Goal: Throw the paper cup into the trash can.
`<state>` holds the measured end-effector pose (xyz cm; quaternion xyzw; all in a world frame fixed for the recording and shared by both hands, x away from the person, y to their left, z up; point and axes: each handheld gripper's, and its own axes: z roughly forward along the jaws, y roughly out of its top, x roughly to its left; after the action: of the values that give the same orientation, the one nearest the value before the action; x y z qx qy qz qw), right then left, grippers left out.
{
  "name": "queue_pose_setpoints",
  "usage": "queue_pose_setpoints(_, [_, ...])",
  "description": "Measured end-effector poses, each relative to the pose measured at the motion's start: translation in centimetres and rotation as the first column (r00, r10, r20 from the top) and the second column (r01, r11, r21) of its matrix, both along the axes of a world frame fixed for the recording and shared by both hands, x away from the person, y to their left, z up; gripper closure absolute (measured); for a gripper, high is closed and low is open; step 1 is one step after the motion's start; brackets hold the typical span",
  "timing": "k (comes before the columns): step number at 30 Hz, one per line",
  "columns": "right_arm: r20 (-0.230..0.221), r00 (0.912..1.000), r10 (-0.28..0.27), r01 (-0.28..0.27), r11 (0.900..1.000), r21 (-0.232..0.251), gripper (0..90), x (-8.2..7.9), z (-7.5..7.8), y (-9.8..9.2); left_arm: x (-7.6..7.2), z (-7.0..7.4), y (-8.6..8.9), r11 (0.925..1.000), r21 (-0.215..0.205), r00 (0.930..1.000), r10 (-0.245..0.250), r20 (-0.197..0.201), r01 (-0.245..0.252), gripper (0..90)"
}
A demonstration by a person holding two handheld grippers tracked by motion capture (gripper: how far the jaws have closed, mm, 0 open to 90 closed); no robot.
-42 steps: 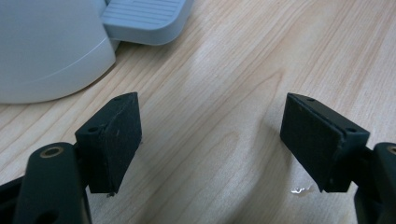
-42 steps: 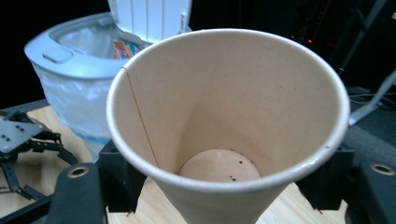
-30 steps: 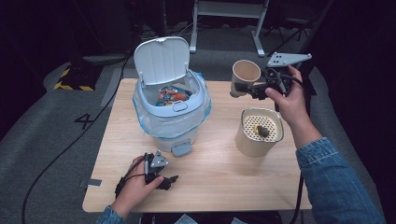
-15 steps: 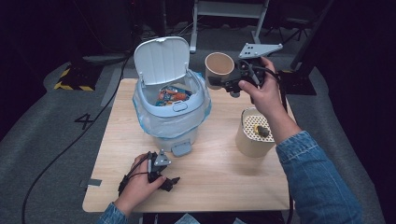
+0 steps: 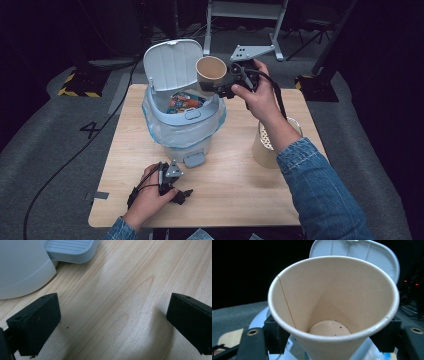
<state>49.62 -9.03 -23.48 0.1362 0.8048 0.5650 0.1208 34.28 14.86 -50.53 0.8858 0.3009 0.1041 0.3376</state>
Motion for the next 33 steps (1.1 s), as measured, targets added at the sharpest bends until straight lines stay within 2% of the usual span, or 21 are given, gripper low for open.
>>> queue_pose_setpoints(6, [-0.025, 0.9994, 0.024, -0.023, 1.000, 0.014, 28.1, 0.4, -0.7, 1.5, 0.0, 0.0, 0.0, 1.0000, -0.002, 1.0000, 0.002, -0.001, -0.002, 0.0])
queue_pose_setpoints(11, [-0.046, 0.9986, 0.024, -0.024, 1.000, 0.000, 28.1, 0.7, -1.4, 2.5, 0.0, 0.0, 0.0, 1.0000, -0.002, 1.0000, 0.002, 0.000, -0.002, 0.0])
queue_pose_setpoints(18, [-0.061, 0.9979, 0.022, -0.025, 0.998, -0.051, 28.1, 0.9, -2.6, 4.0, 0.0, 0.0, 0.0, 1.0000, -0.002, 1.0000, 0.002, 0.000, -0.002, 0.0])
queue_pose_setpoints(23, [-0.095, 0.9951, 0.028, -0.037, 0.995, -0.089, 28.2, 0.9, -3.2, 4.6, 0.0, 0.0, 0.0, 1.0000, -0.001, 1.0000, 0.001, 0.000, -0.001, 0.0])
queue_pose_setpoints(28, [-0.126, 0.9903, 0.059, -0.077, 0.987, -0.143, 25.9, 0.9, -3.9, 5.3, 0.0, 0.0, 0.0, 1.0000, -0.002, 1.0000, 0.002, 0.000, -0.002, 0.0])
queue_pose_setpoints(30, [-0.114, 0.9915, 0.063, -0.082, 0.981, -0.174, 17.0, 0.8, -4.2, 5.6, 0.0, 0.0, 0.0, 1.0000, 0.000, 1.0000, 0.000, 0.000, 0.000, 0.0])
queue_pose_setpoints(33, [-0.087, 0.9942, 0.063, -0.078, 0.979, -0.187, 15.4, 0.6, -4.3, 5.9, 0.0, 0.0, 0.0, 1.0000, -0.002, 1.0000, 0.002, 0.000, -0.002, 0.0])
